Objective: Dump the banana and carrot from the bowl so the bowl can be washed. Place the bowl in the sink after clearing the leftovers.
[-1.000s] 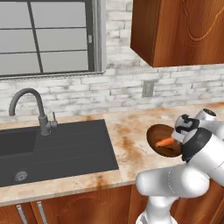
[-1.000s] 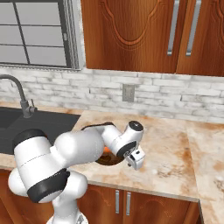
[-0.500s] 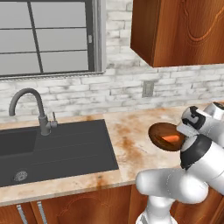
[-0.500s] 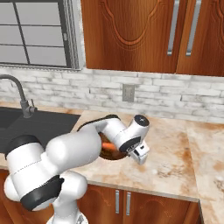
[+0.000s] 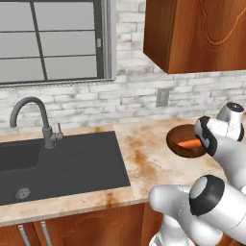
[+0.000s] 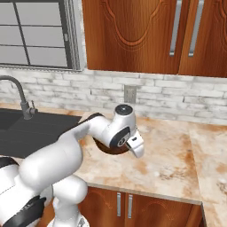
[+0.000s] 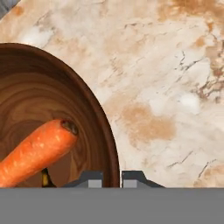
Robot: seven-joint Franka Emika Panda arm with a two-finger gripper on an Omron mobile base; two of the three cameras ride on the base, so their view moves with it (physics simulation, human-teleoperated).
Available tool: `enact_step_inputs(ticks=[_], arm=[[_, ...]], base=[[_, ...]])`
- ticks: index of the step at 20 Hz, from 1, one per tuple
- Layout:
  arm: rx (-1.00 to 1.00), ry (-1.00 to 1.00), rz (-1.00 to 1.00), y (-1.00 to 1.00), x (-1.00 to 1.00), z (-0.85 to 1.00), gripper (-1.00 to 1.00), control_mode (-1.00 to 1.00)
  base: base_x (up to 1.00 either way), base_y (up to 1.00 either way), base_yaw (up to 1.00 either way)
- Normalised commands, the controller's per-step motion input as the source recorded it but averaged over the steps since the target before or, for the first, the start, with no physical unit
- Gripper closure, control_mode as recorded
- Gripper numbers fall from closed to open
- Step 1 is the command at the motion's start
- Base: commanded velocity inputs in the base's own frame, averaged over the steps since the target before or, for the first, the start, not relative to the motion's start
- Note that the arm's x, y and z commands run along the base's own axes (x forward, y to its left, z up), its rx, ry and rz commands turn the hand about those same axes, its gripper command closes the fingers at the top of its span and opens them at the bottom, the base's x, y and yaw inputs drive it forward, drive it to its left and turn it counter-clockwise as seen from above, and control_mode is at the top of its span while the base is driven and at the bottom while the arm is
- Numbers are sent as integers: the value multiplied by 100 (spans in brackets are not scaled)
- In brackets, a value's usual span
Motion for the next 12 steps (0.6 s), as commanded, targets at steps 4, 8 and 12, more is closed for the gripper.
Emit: enact_step_inputs(ticks=[4, 8, 12], arm=[[-28, 31, -23, 2, 15, 2, 100, -100], [-25, 21, -30, -14, 0, 3, 100, -100], [-40, -11, -47, 20, 0, 0, 100, -100]], base=[[0, 0, 0], [0, 0, 0], [0, 0, 0]])
